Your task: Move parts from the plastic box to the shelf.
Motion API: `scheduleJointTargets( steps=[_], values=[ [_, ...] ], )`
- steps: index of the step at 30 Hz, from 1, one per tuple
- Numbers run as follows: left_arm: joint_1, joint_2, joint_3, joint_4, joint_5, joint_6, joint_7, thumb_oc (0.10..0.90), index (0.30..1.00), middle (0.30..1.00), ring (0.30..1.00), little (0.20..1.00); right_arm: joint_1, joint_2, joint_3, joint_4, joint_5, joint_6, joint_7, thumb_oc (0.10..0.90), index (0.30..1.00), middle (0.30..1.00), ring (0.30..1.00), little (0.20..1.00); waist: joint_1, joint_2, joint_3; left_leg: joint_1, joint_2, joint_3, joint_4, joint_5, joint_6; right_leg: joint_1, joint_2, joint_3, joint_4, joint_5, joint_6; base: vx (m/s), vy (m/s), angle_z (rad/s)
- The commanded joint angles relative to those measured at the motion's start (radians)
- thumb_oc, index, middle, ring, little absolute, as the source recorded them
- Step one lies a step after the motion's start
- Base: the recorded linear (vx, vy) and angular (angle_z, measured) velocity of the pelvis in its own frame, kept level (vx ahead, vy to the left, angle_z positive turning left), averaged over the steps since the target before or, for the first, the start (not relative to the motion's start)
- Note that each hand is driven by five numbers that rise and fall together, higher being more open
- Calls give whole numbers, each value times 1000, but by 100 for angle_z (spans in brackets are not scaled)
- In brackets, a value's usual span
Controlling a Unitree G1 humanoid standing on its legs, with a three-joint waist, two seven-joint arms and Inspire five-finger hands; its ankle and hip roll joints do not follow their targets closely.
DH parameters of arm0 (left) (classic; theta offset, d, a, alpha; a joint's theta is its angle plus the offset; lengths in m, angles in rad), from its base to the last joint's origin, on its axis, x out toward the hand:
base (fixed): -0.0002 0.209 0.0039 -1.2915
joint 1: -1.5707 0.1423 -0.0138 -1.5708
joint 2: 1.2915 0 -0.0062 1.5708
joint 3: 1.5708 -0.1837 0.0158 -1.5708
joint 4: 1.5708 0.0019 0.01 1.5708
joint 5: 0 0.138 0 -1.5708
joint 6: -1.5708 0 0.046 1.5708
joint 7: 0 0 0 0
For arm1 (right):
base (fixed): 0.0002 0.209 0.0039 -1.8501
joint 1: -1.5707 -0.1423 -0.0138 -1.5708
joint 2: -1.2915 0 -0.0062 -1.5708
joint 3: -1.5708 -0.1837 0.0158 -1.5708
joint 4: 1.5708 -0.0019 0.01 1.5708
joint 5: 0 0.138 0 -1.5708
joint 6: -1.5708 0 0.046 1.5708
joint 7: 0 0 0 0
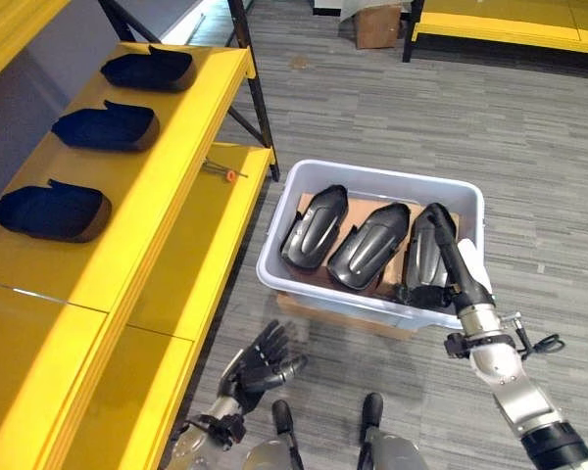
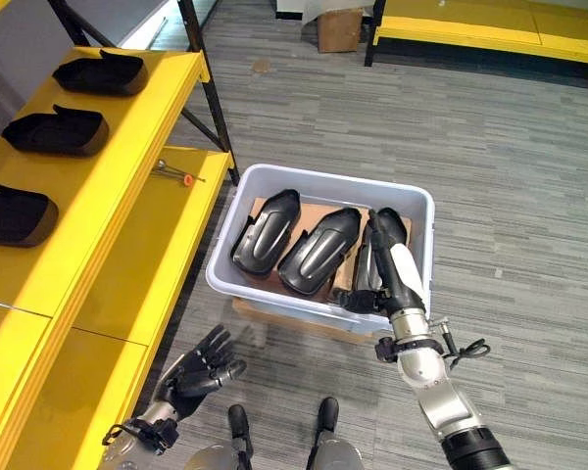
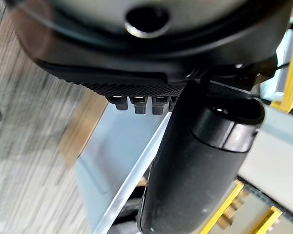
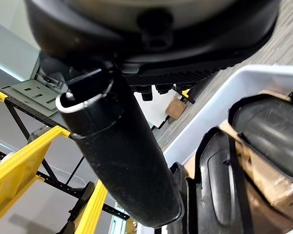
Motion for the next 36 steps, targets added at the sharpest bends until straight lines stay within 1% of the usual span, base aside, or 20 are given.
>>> scheduleJointTargets(
  steps=[1, 2, 3, 4, 5, 7, 9, 10, 11, 13, 14, 16, 18, 20, 22, 26, 30, 32, 33, 36],
  values=[
    [-20, -9, 62, -41, 3, -142, 4, 900, 1000, 1000, 1000, 1000, 33, -18, -58, -119, -54, -75, -20, 900, 1000, 1000, 1000, 1000, -38, -47, -94, -39, -5, -18, 141, -134, 15, -27, 9, 104, 210, -206, -28, 51, -107, 2],
    [-20, -9, 64, -42, 5, -143, 6, 900, 1000, 1000, 1000, 1000, 35, -19, -58, -120, -59, -77, -19, 900, 1000, 1000, 1000, 1000, -39, -48, -94, -40, -5, -20, 149, -137, 16, -28, 9, 105, 213, -208, -30, 44, -111, 1],
    [-21, -8, 79, -45, 83, -187, 58, 900, 1000, 1000, 1000, 1000, 59, -25, -63, -127, -81, -104, -27, 900, 1000, 1000, 1000, 1000, -44, -58, -92, -47, -5, -35, 231, -167, 26, -30, 9, 115, 239, -219, -45, 46, -95, -3],
    [-26, -6, 80, -42, 126, -211, 71, 900, 1000, 1000, 1000, 1000, 64, -28, -61, -127, -89, -113, -38, 900, 1000, 1000, 1000, 1000, -47, -61, -91, -57, -3, -38, 277, -169, 27, -28, 10, 115, 246, -223, -53, 68, -131, -6],
    [-31, 0, 73, -45, 146, -226, 76, 900, 1000, 1000, 1000, 1000, 68, -30, -60, -129, -91, -116, -47, 900, 1000, 1000, 1000, 1000, -46, -65, -87, -77, 4, -51, 340, -155, 23, -21, 15, 117, 246, -227, -64, 56, -82, -15],
    [-29, 3, 68, -54, 153, -230, 72, 900, 1000, 1000, 1000, 1000, 67, -30, -55, -121, -79, -128, -49, 900, 1000, 1000, 1000, 1000, -41, -65, -84, -102, -3, -86, 377, -142, 23, -17, 27, 135, 247, -226, -71, 115, -42, -17],
    [-18, 1, 63, -64, 119, -210, 50, 900, 1000, 1000, 1000, 1000, 62, -24, -38, -116, -67, -142, -48, 900, 1000, 1000, 1000, 1000, -35, -56, -83, -110, -13, -108, 295, -116, 16, -2, 47, 169, 242, -228, -61, 276, 101, -25],
    [-16, 1, 57, -66, 108, -225, 25, 900, 1000, 1000, 1000, 1000, 64, -22, -33, -134, -77, -127, -41, 900, 1000, 1000, 1000, 1000, -34, -45, -82, -123, -4, -95, 201, -66, -6, 20, 57, 174, 230, -234, -53, 314, 190, -42],
    [-16, 2, 54, -68, 100, -237, 20, 900, 1000, 1000, 1000, 1000, 69, -24, -34, -144, -80, -122, -40, 900, 1000, 1000, 1000, 1000, -34, -38, -79, -142, 6, -88, 162, -30, -20, 34, 63, 173, 223, -239, -52, 303, 193, -30],
    [-10, 5, 56, -71, 120, -299, 98, 900, 1000, 1000, 1000, 1000, 79, -32, -32, -151, -106, -125, -46, 900, 1000, 1000, 1000, 1000, -27, -32, -72, -178, 12, -109, 110, 24, -41, 69, 68, 189, 206, -248, -46, 270, 171, -2],
    [-10, 9, 59, -73, 141, -309, 148, 900, 1000, 1000, 1000, 1000, 77, -36, -25, -147, -138, -133, -54, 900, 1000, 1000, 1000, 1000, -20, -34, -71, -186, 6, -138, 105, 24, -42, 78, 66, 203, 200, -249, -41, 254, 154, -5],
    [-13, 9, 65, -73, 165, -303, 193, 900, 1000, 1000, 1000, 1000, 70, -42, -12, -144, -160, -142, -55, 900, 1000, 1000, 1000, 1000, -12, -37, -71, -186, -4, -165, 102, 9, -36, 86, 60, 221, 195, -249, -34, 235, 157, -60],
    [-31, 21, 65, -74, 239, -307, 245, 900, 1000, 1000, 1000, 1000, 74, -64, -8, -169, -152, -147, -55, 900, 1000, 1000, 1000, 1000, -10, -46, -82, -163, -11, -130, 115, -47, -16, 95, 37, 197, 195, -263, -24, 414, 338, -119],
    [-34, 31, 61, -95, 244, -299, 253, 900, 1000, 1000, 1000, 1000, 72, -61, -4, -172, -132, -141, -53, 900, 1000, 1000, 1000, 1000, -3, -53, -89, -151, -23, -129, 123, -71, -5, 101, 24, 191, 194, -262, -13, 270, 231, -53],
    [-35, 46, 56, -144, 237, -286, 242, 900, 1000, 1000, 1000, 1000, 68, -51, 6, -176, -129, -123, -52, 900, 1000, 1000, 1000, 1000, 10, -64, -99, -138, -47, -130, 134, -97, 12, 107, 4, 178, 188, -251, 2, 227, 224, -8],
    [-37, 75, 62, -244, 270, -243, 295, 900, 1000, 1000, 1000, 1000, 63, -22, 20, -173, -143, -90, -71, 900, 1000, 1000, 1000, 1000, 30, -81, -109, -117, -77, -126, 145, -130, 43, 103, -31, 170, 197, -234, 33, 162, 183, 19],
    [-40, 88, 68, -283, 305, -191, 361, 900, 1000, 1000, 1000, 1000, 55, -5, 25, -149, -203, -96, -129, 900, 1000, 1000, 1000, 1000, 45, -92, -116, -111, -94, -124, 153, -147, 65, 107, -50, 164, 218, -235, 49, 100, 108, 14],
    [-32, 103, 80, -328, 310, -171, 338, 900, 1000, 1000, 1000, 1000, 49, 3, 20, -149, -258, -95, -200, 900, 1000, 1000, 1000, 1000, 61, -98, -120, -103, -102, -109, 151, -157, 84, 99, -68, 143, 256, -222, 68, 80, 88, 18],
    [-21, 119, 88, -387, 345, -164, 368, 900, 1000, 1000, 1000, 1000, 42, 3, 7, -146, -274, -83, -214, 900, 1000, 1000, 1000, 1000, 69, -102, -116, -100, -109, -103, 155, -169, 98, 74, -74, 135, 307, -195, 72, 60, 82, 7],
    [-30, 140, 97, -451, 351, -139, 407, 900, 1000, 1000, 1000, 1000, 29, -14, 2, -130, -303, -73, -228, 900, 1000, 1000, 1000, 1000, 58, -100, -101, -78, -115, -117, 144, -174, 101, 3, -40, 164, 302, -184, 69, 16, 9, -5]
  ],
)
